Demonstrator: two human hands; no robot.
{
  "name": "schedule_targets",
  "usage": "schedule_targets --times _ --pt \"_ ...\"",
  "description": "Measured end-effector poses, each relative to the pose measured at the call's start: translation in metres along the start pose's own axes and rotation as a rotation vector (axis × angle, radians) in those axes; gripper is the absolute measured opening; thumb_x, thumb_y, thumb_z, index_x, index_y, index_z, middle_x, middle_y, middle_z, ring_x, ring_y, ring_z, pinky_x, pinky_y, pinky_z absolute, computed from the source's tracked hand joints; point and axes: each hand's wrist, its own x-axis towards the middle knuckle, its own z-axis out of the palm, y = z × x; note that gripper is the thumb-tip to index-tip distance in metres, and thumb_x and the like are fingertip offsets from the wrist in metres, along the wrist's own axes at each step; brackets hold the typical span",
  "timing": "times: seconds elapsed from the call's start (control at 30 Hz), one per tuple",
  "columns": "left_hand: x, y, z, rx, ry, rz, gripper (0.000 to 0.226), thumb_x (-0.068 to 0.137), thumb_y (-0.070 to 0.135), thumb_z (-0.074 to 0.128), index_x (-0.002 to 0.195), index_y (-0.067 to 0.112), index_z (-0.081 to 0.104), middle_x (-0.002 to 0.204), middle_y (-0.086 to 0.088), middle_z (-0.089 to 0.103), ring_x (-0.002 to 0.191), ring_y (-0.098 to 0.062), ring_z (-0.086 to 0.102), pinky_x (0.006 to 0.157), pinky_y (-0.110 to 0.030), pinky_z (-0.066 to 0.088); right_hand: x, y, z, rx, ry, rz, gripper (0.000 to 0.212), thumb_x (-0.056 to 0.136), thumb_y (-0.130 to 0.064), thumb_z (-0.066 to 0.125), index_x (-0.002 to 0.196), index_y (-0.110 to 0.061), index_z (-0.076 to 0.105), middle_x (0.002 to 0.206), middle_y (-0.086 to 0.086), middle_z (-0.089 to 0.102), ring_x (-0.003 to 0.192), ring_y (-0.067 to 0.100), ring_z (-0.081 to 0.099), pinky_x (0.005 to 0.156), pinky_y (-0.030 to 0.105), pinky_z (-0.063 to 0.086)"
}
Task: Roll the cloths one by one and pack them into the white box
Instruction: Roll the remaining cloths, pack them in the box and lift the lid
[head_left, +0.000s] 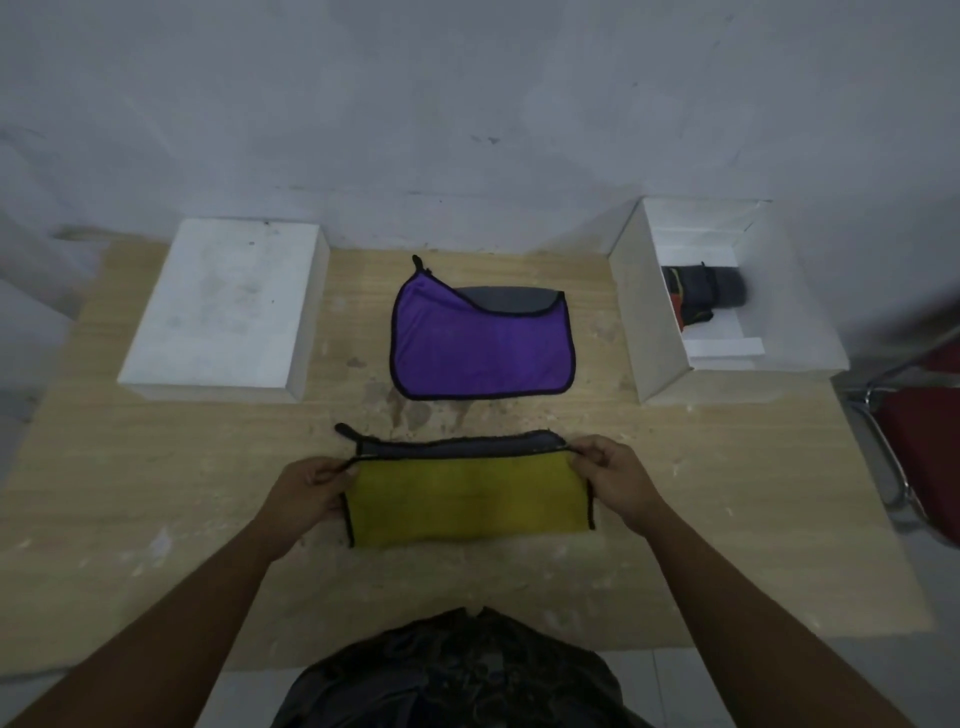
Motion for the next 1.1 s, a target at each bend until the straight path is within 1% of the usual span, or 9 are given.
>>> schedule_targets --times 0.13,0.3,0.43,0.53,0.6,0.7,0.87,1.0,1.1 --pt "0.012 0.003 0.003 0.024 0.115 0.044 0.02 0.089 0.01 0.063 0.106 -0.001 0.064 0.094 -0.017 0.068 0.075 -0.024 0.065 0.054 -0.024 0.058 0.018 -0.01 0.008 -0.067 0.044 -0.027 0.013 0.09 -0.012 0.061 0.102 -0.01 0.066 0.104 0.008 0.07 0.097 0.022 0.065 0.085 0.037 0.054" --pt "0.023 0.002 0.003 0.181 0.248 0.14 0.02 0.089 0.015 0.065 0.105 0.003 0.064 0.094 -0.015 0.067 0.084 -0.03 0.063 0.077 -0.041 0.055 0.024 -0.011 0.011 -0.178 0.121 -0.066 0.021 0.09 -0.009 0.061 0.111 -0.007 0.061 0.098 0.007 0.064 0.08 0.009 0.059 0.063 0.005 0.044" --pt "0.023 -0.012 0.004 0.259 0.266 0.082 0.014 0.09 0.014 0.061 0.102 0.008 0.057 0.087 -0.008 0.061 0.084 -0.026 0.056 0.077 -0.036 0.048 0.015 0.002 0.015 -0.305 0.239 -0.057 0.027 0.087 -0.015 0.063 0.113 -0.01 0.058 0.097 0.001 0.06 0.09 0.016 0.055 0.08 0.024 0.041" --pt "0.011 -0.029 0.013 0.425 0.287 0.057 0.021 0.087 0.025 0.066 0.087 0.007 0.056 0.079 -0.01 0.061 0.077 -0.025 0.055 0.069 -0.031 0.041 0.002 0.015 0.017 -0.413 0.296 -0.035 0.018 0.085 -0.023 0.065 0.092 -0.008 0.057 0.088 0.007 0.059 0.082 0.025 0.056 0.072 0.028 0.04" --pt "-0.001 -0.035 0.021 0.569 0.223 0.072 0.03 0.086 0.037 0.066 0.086 0.009 0.055 0.079 -0.011 0.061 0.071 -0.024 0.056 0.057 -0.03 0.04 -0.005 0.025 0.019 -0.514 0.267 0.036 0.026 0.085 -0.036 0.063 0.086 -0.011 0.056 0.085 0.01 0.06 0.081 0.029 0.058 0.068 0.032 0.045" --pt "-0.013 -0.043 0.029 0.621 0.139 0.091 0.033 0.087 0.04 0.064 0.102 0.011 0.058 0.087 -0.009 0.064 0.073 -0.022 0.057 0.054 -0.026 0.04 -0.016 0.034 0.025 -0.63 0.204 0.085 0.03 0.085 -0.041 0.059 0.085 -0.011 0.059 0.08 0.01 0.061 0.075 0.03 0.059 0.064 0.033 0.046" --pt "-0.02 -0.039 0.033 0.625 0.094 0.095 0.038 0.09 0.024 0.061 0.123 0.006 0.059 0.105 -0.02 0.069 0.091 -0.032 0.064 0.07 -0.027 0.046 -0.027 0.025 0.026 -0.609 0.157 0.087 0.034 0.09 -0.022 0.057 0.063 -0.021 0.036 0.059 -0.004 0.039 0.051 0.009 0.036 0.044 0.024 0.026" --pt "-0.021 -0.035 0.031 0.586 0.1 0.012 0.021 0.087 0.024 0.064 0.092 0.003 0.064 0.081 -0.015 0.064 0.087 -0.033 0.063 0.062 -0.028 0.039 -0.024 0.017 0.02 -0.606 0.143 0.185 0.031 0.092 -0.027 0.053 0.067 -0.01 0.045 0.057 0.002 0.045 0.054 0.022 0.046 0.051 0.029 0.038" --pt "-0.02 -0.033 0.024 0.297 0.136 -0.098 0.02 0.081 0.014 0.071 0.076 0.006 0.054 0.082 -0.017 0.059 0.08 -0.033 0.061 0.067 -0.035 0.049 -0.025 0.016 0.015 -0.41 0.081 0.239 0.034 0.091 -0.018 0.054 0.063 0.0 0.058 0.054 0.019 0.059 0.044 0.024 0.051 0.048 0.028 0.041"
